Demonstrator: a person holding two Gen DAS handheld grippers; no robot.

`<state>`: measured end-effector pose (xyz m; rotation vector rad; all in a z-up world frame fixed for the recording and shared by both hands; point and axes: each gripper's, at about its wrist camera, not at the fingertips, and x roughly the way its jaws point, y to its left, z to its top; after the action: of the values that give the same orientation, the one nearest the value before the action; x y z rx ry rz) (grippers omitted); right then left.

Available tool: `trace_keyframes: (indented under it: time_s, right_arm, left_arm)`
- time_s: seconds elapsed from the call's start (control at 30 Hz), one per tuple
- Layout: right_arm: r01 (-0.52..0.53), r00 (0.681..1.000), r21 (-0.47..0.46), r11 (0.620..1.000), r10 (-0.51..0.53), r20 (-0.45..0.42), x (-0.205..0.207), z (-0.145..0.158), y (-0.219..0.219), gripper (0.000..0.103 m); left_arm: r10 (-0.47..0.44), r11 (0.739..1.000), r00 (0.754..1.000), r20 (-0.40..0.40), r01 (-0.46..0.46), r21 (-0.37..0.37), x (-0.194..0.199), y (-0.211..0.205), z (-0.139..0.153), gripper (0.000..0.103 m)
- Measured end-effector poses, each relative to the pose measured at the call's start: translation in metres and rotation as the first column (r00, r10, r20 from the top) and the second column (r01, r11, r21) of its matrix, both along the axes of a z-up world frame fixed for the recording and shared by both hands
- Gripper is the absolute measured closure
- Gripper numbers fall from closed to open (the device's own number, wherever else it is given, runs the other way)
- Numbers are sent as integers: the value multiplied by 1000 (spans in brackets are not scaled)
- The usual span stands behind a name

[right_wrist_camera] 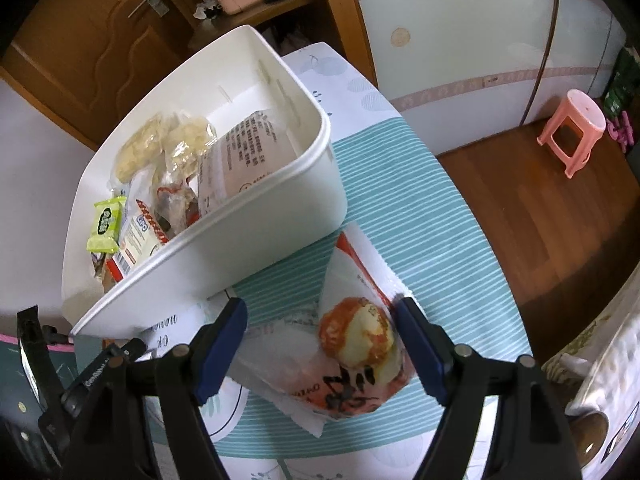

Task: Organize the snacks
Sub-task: 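Grasp the orange-capped white bar with left tool while right tool grasps the red-printed bread bag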

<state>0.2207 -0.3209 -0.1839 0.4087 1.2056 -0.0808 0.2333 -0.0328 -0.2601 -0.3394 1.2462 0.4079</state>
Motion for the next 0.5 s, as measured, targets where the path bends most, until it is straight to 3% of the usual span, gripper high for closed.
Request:
trace_keyframes:
  time_s: [0.03,0.07,0.1,0.13,0.17,0.2,0.23,0.37,0.5]
  right_arm:
    - [-7,1000,-5,1000,7,1,0,0,2,35]
    - [-20,1000,-9,1000,20,2,0,0,4,46]
    - [-27,1000,-8,1000,27,4,-1,0,5,60]
    - [-33,999,7,999,33,5,-1,-1,5,64]
    - [-40,999,29,999,40,-1,-2,-3,6,64]
    - [-41,999,32,999,41,4,-3,-2,7,65]
    - [-47,999,31,998,47,6,-4,-2,7,65]
    - [-98,995,21,995,98,24,-13,2,15,71]
    - [-139,990,29,990,138,38,-21,9,22,76]
  left_arm:
    - [-6,1000,1000,2,6,0,-1,-4,1,15]
    - [-15,1000,1000,4,15,2,-3,-5,2,17]
    - [-23,1000,1000,6,23,4,-4,-5,2,22]
    - [-33,999,999,12,33,7,-7,-4,3,30]
    - [-47,999,999,21,47,10,-9,-8,5,35]
    - [-70,997,997,32,70,15,-15,-8,8,50]
    - [-92,996,995,38,91,19,-19,-8,10,58]
    - [-163,986,984,65,164,-9,-35,-5,11,63]
    - [-178,981,981,82,183,-62,-58,5,16,71]
